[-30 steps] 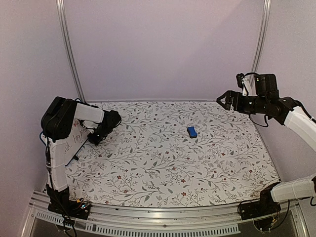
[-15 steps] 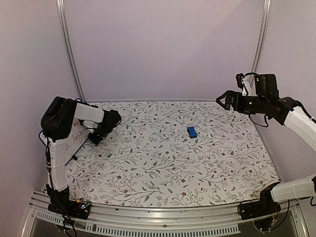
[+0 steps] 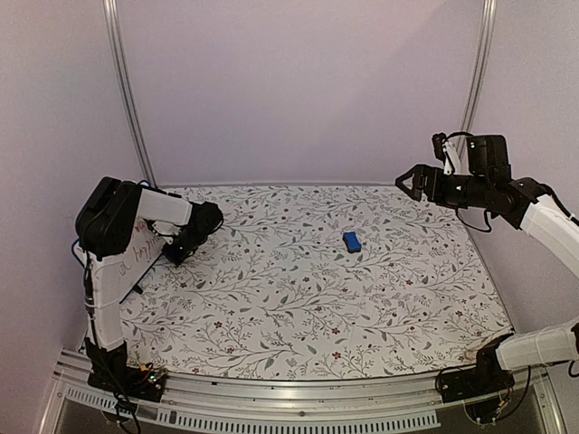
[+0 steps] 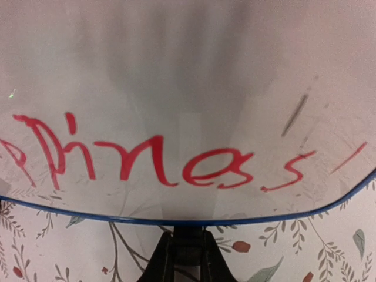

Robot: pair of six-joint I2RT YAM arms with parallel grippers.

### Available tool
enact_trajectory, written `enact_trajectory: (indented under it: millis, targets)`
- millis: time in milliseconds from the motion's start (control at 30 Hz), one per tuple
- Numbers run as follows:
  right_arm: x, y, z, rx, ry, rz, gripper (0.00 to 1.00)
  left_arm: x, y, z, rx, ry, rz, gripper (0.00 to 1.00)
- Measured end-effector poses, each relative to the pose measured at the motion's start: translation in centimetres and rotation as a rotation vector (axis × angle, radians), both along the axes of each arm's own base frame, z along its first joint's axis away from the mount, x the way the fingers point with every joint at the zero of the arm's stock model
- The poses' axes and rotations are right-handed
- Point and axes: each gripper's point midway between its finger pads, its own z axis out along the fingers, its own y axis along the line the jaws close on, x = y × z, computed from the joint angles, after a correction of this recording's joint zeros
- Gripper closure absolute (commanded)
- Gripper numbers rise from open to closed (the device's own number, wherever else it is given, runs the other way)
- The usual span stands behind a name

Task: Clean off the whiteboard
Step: Move the whiteboard to the center of the board.

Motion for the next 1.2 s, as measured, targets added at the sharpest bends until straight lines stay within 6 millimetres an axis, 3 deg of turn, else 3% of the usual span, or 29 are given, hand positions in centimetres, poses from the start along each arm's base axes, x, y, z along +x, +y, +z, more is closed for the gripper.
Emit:
enact_trajectory:
  millis: [167, 467, 633, 833, 1200]
  targets:
    - [0.0, 0.0, -0.2, 0.0, 0.002, 0.001, 0.01, -0.2, -1.4, 0.0, -0.004, -0.01, -0.025, 1.0]
    - [0.1, 0.1, -0.3, 0.003, 0.005, -0.002, 0.01, -0.9, -6.6, -0.1, -0.027, -0.021, -0.133, 1.0]
    - [0.1, 0.1, -0.3, 0.006, 0.006, -0.003, 0.01, -1.0, -11.1, -0.2, -0.046, -0.024, -0.222, 1.0]
    - [0.1, 0.1, -0.3, 0.011, 0.009, -0.006, 0.01, -0.5, -17.8, -0.2, -0.06, -0.039, -0.367, 1.0]
    - [0.1, 0.1, -0.5, 0.013, 0.014, -0.007, 0.01, 0.1, -25.8, -0.1, -0.092, -0.046, -0.54, 1.0]
